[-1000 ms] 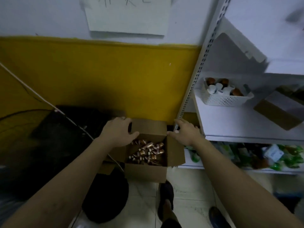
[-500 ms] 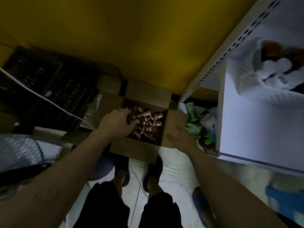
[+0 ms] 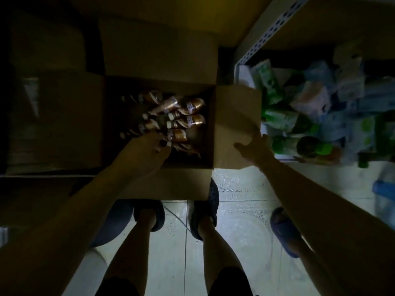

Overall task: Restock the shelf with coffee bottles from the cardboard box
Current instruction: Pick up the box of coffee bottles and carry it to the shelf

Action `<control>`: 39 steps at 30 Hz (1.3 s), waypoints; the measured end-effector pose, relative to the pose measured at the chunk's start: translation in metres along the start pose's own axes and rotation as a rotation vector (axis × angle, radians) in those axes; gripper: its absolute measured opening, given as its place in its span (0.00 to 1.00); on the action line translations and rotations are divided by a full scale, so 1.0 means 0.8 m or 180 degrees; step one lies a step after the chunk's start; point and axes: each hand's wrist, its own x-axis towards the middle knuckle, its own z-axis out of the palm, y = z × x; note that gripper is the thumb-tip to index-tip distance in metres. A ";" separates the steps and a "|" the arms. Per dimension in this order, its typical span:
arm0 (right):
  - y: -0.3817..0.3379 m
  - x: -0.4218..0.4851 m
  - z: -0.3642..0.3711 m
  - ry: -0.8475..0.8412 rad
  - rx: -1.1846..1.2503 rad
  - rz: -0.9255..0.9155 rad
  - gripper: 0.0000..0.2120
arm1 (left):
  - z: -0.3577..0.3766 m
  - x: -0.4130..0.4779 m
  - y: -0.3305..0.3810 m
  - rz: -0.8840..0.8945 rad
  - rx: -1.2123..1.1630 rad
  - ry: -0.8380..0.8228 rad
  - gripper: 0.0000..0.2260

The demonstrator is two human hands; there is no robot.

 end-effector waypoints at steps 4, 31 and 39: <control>0.012 0.047 0.033 0.0300 0.0274 0.0272 0.49 | 0.042 0.047 -0.034 0.0279 0.0244 -0.0199 0.08; -0.148 -0.045 0.098 0.0134 -0.0147 -0.0199 0.40 | -0.144 0.041 -0.212 -0.1470 -0.0375 0.0898 0.32; -0.163 -0.038 0.103 -0.0093 -0.0035 -0.0074 0.36 | -0.153 0.057 -0.224 -0.1782 -0.0657 0.1268 0.34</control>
